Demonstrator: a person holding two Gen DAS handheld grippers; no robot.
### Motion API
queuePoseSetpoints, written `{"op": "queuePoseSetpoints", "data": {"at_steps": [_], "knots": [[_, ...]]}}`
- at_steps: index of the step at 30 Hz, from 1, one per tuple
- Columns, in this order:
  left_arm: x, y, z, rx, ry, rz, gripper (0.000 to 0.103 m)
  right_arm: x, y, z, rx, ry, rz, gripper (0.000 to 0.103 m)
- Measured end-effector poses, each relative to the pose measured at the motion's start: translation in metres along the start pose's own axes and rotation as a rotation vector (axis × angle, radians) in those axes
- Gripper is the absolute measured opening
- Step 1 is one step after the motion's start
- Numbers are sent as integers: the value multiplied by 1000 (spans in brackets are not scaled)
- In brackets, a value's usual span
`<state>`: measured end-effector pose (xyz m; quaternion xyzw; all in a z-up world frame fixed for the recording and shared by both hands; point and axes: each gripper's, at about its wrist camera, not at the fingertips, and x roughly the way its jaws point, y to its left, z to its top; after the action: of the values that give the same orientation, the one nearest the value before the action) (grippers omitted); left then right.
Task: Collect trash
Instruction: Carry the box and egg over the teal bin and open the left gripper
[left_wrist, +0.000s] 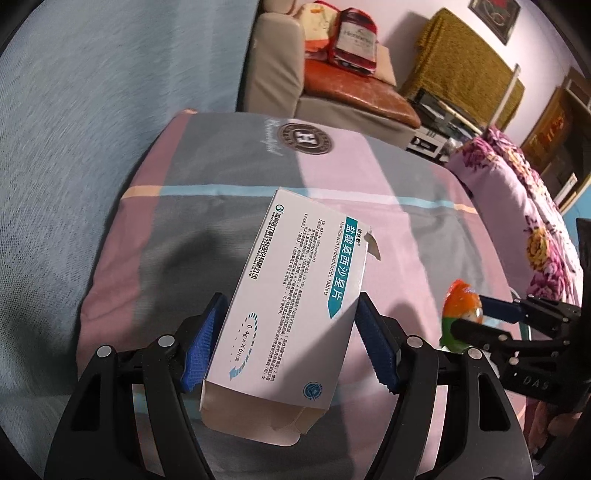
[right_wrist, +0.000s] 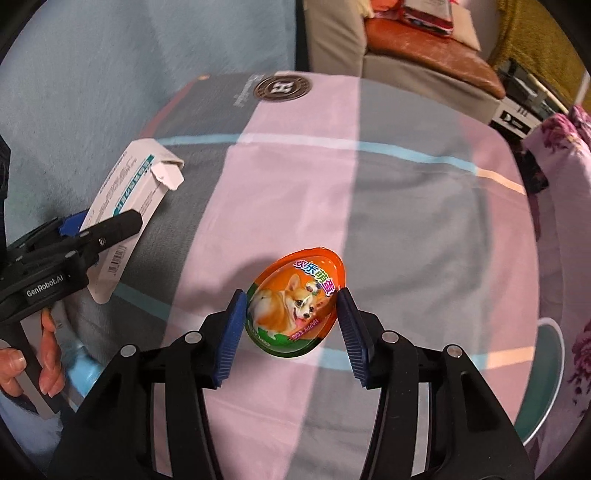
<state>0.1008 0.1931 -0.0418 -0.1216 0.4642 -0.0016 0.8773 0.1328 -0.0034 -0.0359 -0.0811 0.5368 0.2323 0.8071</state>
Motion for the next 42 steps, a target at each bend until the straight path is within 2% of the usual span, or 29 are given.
{"op": "queuePoseSetpoints", "data": {"at_steps": [8, 16, 22, 32, 42], "knots": [[-8, -56, -3, 69, 3, -27, 71, -42, -47, -21, 67, -77, 1, 48], [-8, -137, -12, 178, 10, -70, 71, -82, -106, -54, 169, -153, -1, 48], [-3, -199, -19, 276, 24, -97, 71, -109, -165, -88, 268, -198, -39, 48], [12, -290, -40, 429, 55, -117, 71, -136, -250, -141, 419, -252, -67, 48], [39, -370, -66, 546, 112, -150, 71, -147, -309, -181, 508, -263, -85, 48]]}}
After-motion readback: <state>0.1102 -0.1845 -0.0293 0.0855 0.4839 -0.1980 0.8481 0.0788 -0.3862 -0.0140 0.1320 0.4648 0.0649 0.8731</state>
